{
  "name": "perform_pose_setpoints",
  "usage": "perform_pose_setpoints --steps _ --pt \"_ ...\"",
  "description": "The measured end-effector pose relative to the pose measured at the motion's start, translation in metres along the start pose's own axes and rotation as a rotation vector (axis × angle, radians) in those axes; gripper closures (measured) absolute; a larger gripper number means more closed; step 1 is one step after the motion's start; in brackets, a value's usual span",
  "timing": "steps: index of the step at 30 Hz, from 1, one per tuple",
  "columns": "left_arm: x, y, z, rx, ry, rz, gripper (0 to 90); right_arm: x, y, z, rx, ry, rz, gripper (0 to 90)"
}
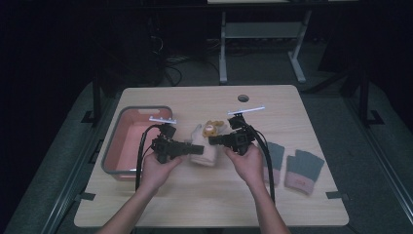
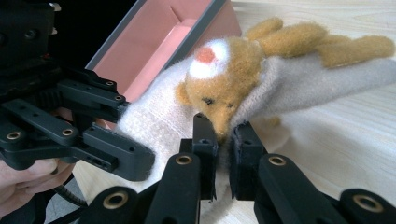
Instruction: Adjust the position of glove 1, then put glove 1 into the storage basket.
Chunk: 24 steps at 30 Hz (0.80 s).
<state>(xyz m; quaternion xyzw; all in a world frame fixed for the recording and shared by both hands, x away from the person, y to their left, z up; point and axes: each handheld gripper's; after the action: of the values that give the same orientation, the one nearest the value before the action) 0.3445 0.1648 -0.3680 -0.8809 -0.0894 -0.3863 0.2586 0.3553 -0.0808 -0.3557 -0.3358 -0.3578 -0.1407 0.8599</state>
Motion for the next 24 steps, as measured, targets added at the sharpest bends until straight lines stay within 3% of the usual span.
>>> perform_pose_setpoints --steps 14,24 --pt "0.007 -0.004 -0.002 -0.005 -0.004 -0.004 67.2 0.006 0.001 0.004 0.012 0.001 0.003 82.9" --pt "0.029 -0.018 -0.004 -0.009 0.019 -0.016 67.7 0.022 0.0 0.013 0.024 -0.017 -0.022 83.1"
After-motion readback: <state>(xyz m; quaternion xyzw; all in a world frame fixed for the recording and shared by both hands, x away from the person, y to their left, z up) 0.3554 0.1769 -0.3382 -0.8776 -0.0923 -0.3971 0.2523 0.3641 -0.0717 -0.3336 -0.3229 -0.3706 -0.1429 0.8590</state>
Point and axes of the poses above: each handheld gripper's, and its own axes: y roughly forward along the jaws, x roughly out of its top, z roughly to its left, and after that the axes turned 11 degrees about -z, right-handed
